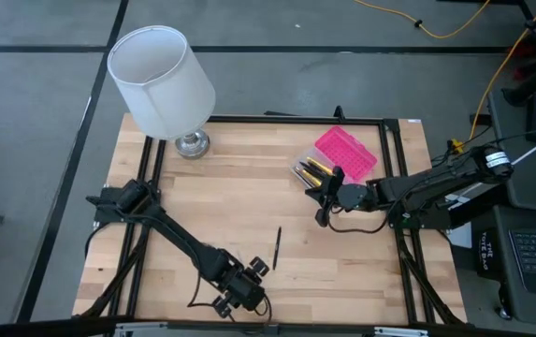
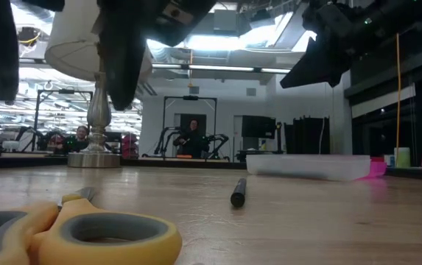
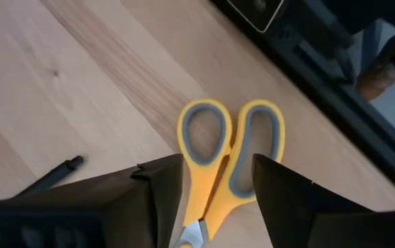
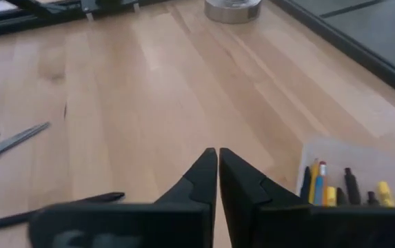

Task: Pick & place school supplies into a supply box
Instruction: Put the yellow scissors into the pink supply box

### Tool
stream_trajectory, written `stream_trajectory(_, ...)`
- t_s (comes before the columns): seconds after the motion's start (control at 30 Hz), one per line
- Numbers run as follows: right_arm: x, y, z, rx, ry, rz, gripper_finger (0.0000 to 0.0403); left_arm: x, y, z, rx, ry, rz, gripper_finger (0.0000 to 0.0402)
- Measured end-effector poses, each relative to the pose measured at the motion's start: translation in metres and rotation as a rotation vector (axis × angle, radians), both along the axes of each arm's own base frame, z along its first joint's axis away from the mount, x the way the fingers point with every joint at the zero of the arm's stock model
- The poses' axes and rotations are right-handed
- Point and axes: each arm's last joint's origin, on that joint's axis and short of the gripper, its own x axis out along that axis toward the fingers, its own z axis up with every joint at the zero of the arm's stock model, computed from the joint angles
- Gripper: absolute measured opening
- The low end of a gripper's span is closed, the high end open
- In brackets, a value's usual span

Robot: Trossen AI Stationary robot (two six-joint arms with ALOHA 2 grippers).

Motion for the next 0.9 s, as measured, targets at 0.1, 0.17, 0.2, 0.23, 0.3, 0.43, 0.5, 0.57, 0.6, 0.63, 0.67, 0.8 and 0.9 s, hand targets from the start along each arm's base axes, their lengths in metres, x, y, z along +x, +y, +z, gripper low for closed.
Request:
stream_trajectory(0.1,0.004,0.004,-0.005,0.000,0.004,0.014,0.0013,0.001,0.000,-0.004,0.009,0.009,-0.002,0.0164)
stream_trajectory(0.17,0.007,0.006,-0.007,0.002,-0.003,0.020,0.0008,0.001,0.000,-0.005,0.006,0.010,0.003,0.0162)
stream_trajectory(0.2,0.008,0.007,-0.007,0.004,-0.011,0.023,0.0007,0.002,0.000,-0.005,0.006,0.009,0.003,0.0162)
stream_trajectory(0.23,0.010,0.008,-0.008,0.005,-0.014,0.026,0.0007,0.002,0.000,-0.007,0.016,0.009,-0.004,0.0161)
stream_trajectory(0.3,0.012,0.010,-0.008,0.009,-0.037,0.034,0.0007,0.002,0.000,-0.008,0.025,0.010,-0.015,0.0161)
stream_trajectory(0.43,0.014,0.013,-0.008,0.013,-0.050,0.040,0.0018,0.002,0.000,-0.007,0.035,-0.001,-0.015,0.0163)
stream_trajectory(0.5,0.013,0.015,-0.008,0.016,-0.055,0.038,0.0021,0.002,0.001,-0.007,0.047,-0.010,-0.009,0.0163)
stream_trajectory(0.57,0.013,0.017,-0.008,0.024,-0.062,0.028,0.0022,0.003,0.000,-0.009,0.049,-0.012,-0.007,0.0163)
stream_trajectory(0.6,0.012,0.018,-0.008,0.024,-0.063,0.030,0.0022,0.003,-0.001,-0.011,0.051,-0.009,-0.009,0.0164)
stream_trajectory(0.63,0.012,0.020,-0.008,0.023,-0.066,0.032,0.0022,0.003,-0.002,-0.014,0.055,0.002,-0.013,0.0164)
stream_trajectory(0.67,0.012,0.022,-0.007,0.023,-0.071,0.037,0.0022,0.004,-0.003,-0.018,0.044,0.008,-0.019,0.0164)
stream_trajectory(0.8,0.011,0.026,-0.006,0.009,-0.083,0.034,0.0023,0.003,-0.008,-0.032,0.043,0.045,-0.039,0.0164)
stream_trajectory(0.9,0.010,0.028,-0.006,-0.003,-0.086,0.026,0.0023,0.003,-0.010,-0.038,0.047,0.059,-0.045,0.0164)
